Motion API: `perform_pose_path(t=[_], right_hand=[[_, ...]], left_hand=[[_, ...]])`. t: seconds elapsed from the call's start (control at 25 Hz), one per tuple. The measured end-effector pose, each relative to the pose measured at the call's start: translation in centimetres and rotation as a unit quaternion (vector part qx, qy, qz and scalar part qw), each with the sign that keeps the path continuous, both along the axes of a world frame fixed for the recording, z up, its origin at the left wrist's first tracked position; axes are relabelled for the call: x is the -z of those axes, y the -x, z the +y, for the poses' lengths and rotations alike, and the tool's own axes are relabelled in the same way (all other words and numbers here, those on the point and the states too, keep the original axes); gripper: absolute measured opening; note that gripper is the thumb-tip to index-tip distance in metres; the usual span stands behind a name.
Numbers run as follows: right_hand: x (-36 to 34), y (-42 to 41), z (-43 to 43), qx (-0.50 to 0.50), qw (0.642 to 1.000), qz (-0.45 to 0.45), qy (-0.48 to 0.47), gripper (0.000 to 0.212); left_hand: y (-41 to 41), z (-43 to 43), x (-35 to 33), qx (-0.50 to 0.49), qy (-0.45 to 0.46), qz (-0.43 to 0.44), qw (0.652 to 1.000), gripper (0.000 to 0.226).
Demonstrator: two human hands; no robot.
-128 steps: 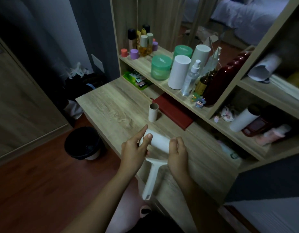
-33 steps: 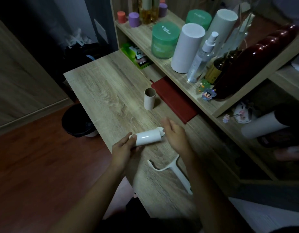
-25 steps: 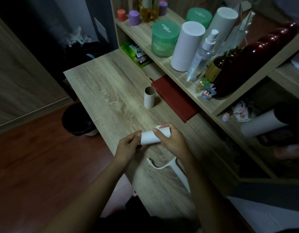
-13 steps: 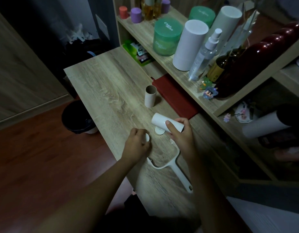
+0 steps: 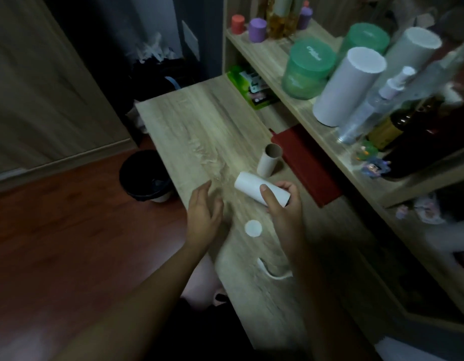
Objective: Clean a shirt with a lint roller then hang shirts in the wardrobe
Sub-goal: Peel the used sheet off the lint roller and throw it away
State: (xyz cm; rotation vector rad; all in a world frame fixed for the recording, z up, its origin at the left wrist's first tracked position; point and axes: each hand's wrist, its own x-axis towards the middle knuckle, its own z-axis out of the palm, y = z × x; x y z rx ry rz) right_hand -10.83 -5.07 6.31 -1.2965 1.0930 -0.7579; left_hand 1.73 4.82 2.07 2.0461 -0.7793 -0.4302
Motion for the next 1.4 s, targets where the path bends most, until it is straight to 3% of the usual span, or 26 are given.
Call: perform_pose_path(t=[0.16, 0.32, 0.52, 0.72, 0.96, 1.16, 1.32, 1.4], right_hand=[[0.3, -9.8, 4.0, -0.051, 0.998, -0.018, -0.013, 0.022], [2.0, -17.3, 6.7, -0.097, 0.995, 0.014, -0.022, 0.025], [5.6, -32.2, 10.4, -0.091, 0.992, 0.072, -0.039, 0.031], [12.6, -41.3, 10.4, -0.086, 0.983, 0.144, -0.078, 0.042], [27.6, -48.8, 6.5, -0.119, 0.972, 0.167, -0.118, 0.043], [43.1, -52.1, 4.7, -0.160, 0.948, 0.234, -0.142, 0.051], [50.5, -53.2, 4.3, -0.222, 0.921, 0.282, -0.150, 0.057], [52.9, -54.1, 3.8, -0.237, 0.914, 0.294, -0.144, 0.059]], left_hand=[[-10.4, 4.2, 0.6, -0.103, 0.006, 0.005, 0.995, 0.040], [-18.8, 7.7, 2.3, -0.147, -0.044, 0.041, 0.987, 0.042], [-35.1, 11.0, 5.8, -0.130, -0.126, 0.038, 0.983, 0.042], [-45.6, 10.0, 11.1, -0.112, -0.191, 0.052, 0.974, 0.048], [-52.5, 5.0, 24.4, -0.060, -0.231, 0.057, 0.970, 0.051], [-56.7, 2.9, 39.7, -0.089, -0.259, 0.104, 0.956, 0.059], [-57.5, 2.5, 47.9, -0.117, -0.282, 0.151, 0.940, 0.068], [-57.0, 2.4, 50.6, -0.114, -0.284, 0.155, 0.939, 0.057]])
